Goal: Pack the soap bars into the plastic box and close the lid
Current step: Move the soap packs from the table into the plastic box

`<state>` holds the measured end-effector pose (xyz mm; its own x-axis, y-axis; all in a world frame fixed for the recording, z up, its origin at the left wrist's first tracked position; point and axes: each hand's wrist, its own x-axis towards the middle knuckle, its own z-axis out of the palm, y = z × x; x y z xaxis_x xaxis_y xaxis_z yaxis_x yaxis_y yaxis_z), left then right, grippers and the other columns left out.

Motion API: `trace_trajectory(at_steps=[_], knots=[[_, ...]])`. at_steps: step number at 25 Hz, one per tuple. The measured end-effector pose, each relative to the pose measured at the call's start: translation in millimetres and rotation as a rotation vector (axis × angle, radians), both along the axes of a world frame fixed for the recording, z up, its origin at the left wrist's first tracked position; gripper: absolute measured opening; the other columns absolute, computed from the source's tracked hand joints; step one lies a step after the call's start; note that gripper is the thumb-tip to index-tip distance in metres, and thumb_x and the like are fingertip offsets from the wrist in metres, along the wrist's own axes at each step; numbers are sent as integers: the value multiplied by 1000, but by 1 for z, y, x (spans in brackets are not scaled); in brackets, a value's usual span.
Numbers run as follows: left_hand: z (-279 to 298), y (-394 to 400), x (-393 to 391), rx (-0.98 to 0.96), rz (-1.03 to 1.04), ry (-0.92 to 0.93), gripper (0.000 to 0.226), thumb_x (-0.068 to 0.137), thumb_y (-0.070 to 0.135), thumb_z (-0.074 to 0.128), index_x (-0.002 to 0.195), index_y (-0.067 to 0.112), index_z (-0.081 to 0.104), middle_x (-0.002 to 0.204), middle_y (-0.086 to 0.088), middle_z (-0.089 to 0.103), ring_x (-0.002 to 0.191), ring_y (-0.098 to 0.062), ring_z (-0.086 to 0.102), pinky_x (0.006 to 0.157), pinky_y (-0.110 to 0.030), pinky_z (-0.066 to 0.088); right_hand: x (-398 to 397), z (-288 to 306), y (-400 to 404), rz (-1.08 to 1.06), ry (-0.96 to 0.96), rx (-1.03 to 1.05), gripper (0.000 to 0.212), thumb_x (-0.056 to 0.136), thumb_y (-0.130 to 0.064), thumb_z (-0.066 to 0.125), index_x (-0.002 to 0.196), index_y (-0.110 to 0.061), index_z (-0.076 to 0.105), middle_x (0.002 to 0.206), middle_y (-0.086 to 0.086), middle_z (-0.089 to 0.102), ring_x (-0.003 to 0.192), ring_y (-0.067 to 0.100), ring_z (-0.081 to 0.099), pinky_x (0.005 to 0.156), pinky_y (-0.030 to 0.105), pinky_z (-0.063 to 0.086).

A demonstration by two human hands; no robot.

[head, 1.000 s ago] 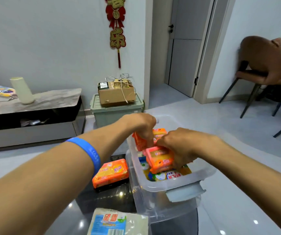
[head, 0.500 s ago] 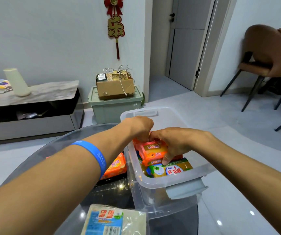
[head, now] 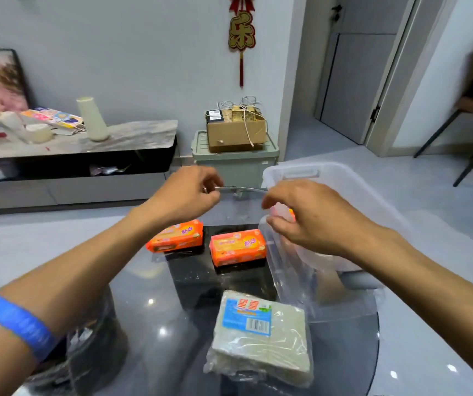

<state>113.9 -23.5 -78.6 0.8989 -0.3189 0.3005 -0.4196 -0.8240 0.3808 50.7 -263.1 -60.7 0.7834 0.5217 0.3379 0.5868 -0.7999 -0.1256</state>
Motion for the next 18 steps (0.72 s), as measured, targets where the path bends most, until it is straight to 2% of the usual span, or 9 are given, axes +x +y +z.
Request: trace_trajectory(at_steps=[2, 3, 5, 8, 10, 11, 13, 15, 18], knots=[[-31, 38, 7, 300, 146, 311, 52, 78, 23, 67, 129, 16, 57, 121, -7, 66, 107, -23, 63, 86, -31, 51, -2, -3, 50, 94, 8, -189, 29, 84, -32, 58, 111, -22, 63, 112, 1, 66, 103, 25, 59, 72, 36, 47], [-45, 53, 12, 412, 181, 413, 60, 76, 23, 68, 133, 15, 52, 130, -9, 62, 114, -26, 59, 91, -35, 49, 3, -10, 76, 89, 41, -305, 30, 84, -27, 59, 112, -20, 62, 113, 4, 66, 104, 27, 59, 71, 36, 45], [-69, 69, 20, 519, 183, 455, 60, 72, 27, 72, 127, 14, 52, 127, -11, 61, 110, -28, 59, 88, -37, 50, 19, -37, 117, -15, 150, -512, 33, 84, -18, 60, 117, -16, 61, 118, 7, 65, 109, 30, 60, 72, 36, 43], [-93, 77, 39, 526, 133, 374, 50, 73, 33, 70, 115, 15, 52, 117, -9, 63, 100, -28, 60, 85, -39, 51, 42, -86, 130, -256, 340, -601, 48, 86, -15, 60, 133, -13, 51, 134, 10, 55, 123, 32, 53, 89, 41, 45], [-102, 79, 45, 540, 93, 352, 33, 78, 31, 67, 101, 16, 47, 113, -12, 64, 93, -28, 59, 78, -36, 49, 52, -107, 121, -350, 393, -598, 60, 84, -17, 65, 138, -11, 40, 138, 12, 48, 128, 34, 47, 97, 46, 42], [-107, 83, 48, 559, 83, 357, 31, 81, 31, 66, 100, 18, 46, 114, -12, 64, 94, -29, 59, 76, -35, 46, 57, -114, 118, -369, 403, -590, 65, 82, -17, 67, 139, -11, 37, 139, 12, 47, 129, 34, 45, 98, 46, 41], [-114, 84, 51, 569, 111, 367, 34, 81, 36, 66, 105, 16, 52, 113, -10, 63, 100, -29, 59, 76, -36, 40, 66, -119, 111, -358, 397, -564, 63, 81, -17, 67, 137, -10, 37, 139, 13, 48, 129, 33, 45, 100, 45, 39], [-115, 84, 50, 515, 222, 380, 38, 69, 39, 71, 98, 18, 60, 100, -5, 68, 94, -27, 62, 73, -37, 35, 67, -116, 111, -322, 365, -528, 56, 82, -18, 66, 132, -8, 43, 135, 16, 52, 125, 33, 48, 99, 44, 39], [-99, 91, 32, 336, 310, 483, 40, 50, 32, 75, 85, 15, 66, 80, -5, 72, 75, -23, 67, 63, -31, 48, 47, -93, 123, -210, 359, -418, 54, 79, -23, 70, 126, -9, 48, 127, 15, 56, 117, 33, 52, 92, 42, 44]])
